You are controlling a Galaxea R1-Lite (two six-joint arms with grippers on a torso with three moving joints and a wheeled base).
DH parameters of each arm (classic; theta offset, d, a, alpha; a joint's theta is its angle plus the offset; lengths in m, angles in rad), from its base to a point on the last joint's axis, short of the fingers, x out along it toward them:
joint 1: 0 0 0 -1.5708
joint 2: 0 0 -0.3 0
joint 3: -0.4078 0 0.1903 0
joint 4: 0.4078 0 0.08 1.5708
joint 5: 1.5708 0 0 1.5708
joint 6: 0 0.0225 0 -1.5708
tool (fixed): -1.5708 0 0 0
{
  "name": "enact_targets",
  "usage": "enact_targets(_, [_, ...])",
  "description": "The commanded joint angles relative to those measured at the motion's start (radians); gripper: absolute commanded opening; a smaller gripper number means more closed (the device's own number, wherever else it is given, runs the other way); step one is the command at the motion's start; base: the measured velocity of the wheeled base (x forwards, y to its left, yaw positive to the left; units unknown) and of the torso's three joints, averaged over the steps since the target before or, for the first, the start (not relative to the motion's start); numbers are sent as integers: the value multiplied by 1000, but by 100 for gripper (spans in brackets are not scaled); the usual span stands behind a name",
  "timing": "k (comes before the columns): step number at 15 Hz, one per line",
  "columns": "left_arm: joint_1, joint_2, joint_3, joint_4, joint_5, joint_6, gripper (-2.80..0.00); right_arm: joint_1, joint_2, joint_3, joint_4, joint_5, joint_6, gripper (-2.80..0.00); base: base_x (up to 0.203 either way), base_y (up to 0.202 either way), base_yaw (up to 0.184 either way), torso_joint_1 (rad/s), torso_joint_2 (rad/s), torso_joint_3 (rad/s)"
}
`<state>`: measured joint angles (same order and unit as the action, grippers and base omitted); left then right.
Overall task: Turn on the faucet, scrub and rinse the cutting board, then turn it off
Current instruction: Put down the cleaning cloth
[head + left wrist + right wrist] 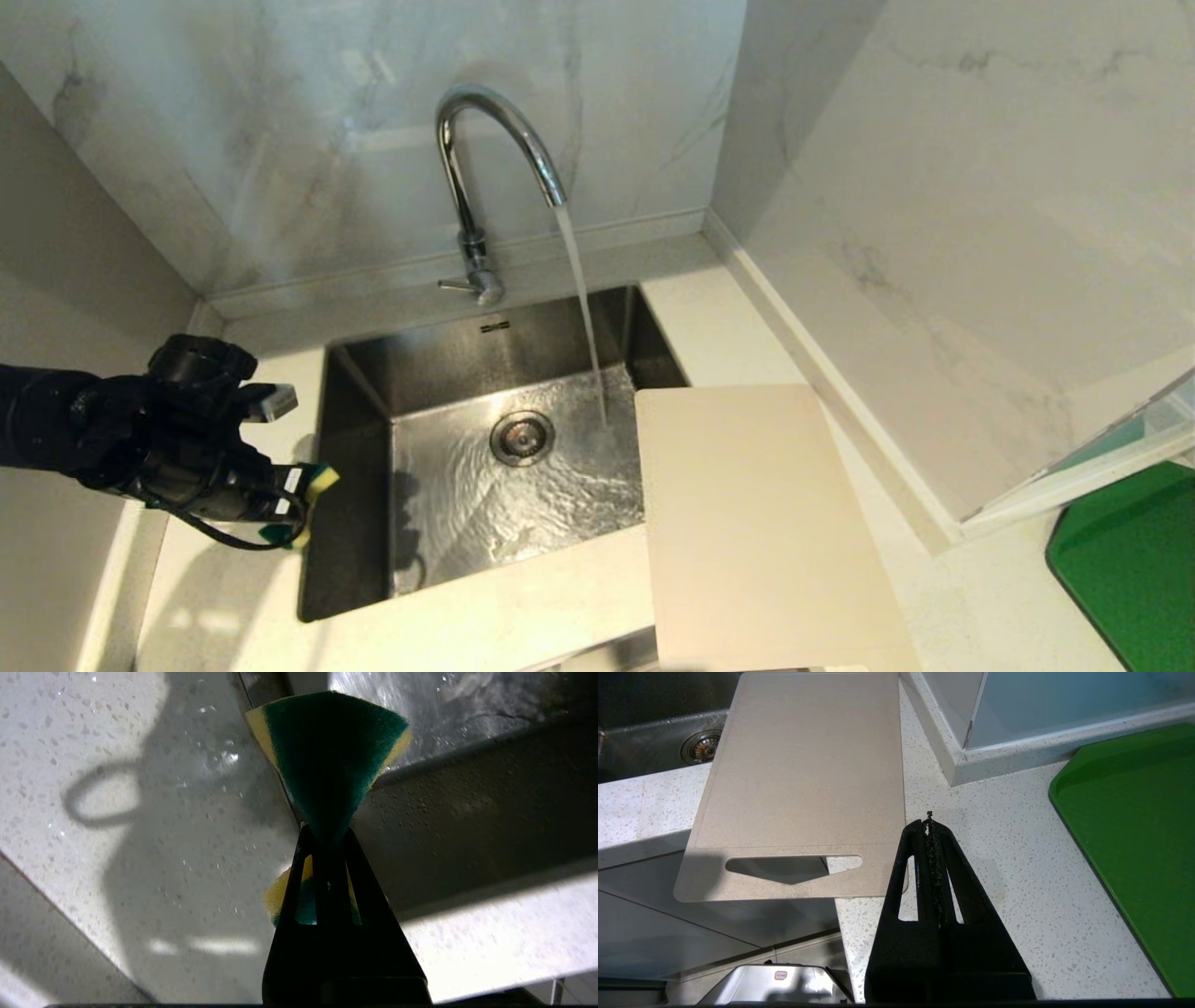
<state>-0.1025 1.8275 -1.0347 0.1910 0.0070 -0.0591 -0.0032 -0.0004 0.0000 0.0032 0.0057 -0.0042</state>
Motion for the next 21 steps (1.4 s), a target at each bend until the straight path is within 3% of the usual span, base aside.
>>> enact_targets(1, [40,68,-1,-26,0,0,-280,1,0,0,0,0,0,-280,0,0,0,0,0,0])
enact_targets(5, [95,69,-4,-73,-33,-14,-280,0,0,0,0,0,0,-280,0,0,0,0,0,0])
enact_targets(12, [90,28,-1,-74,-17,-133,-280,0,0,0,0,0,0,-280,0,0,0,0,0,0])
enact_targets(17, [12,44,-11,-82,95,-269,-280,1,0,0,0,0,0,-280,0,0,0,0,0,0])
enact_targets(21, [63,65,-13,-133,120,-268,-280,0,0,0,0,0,0,-280,0,0,0,0,0,0])
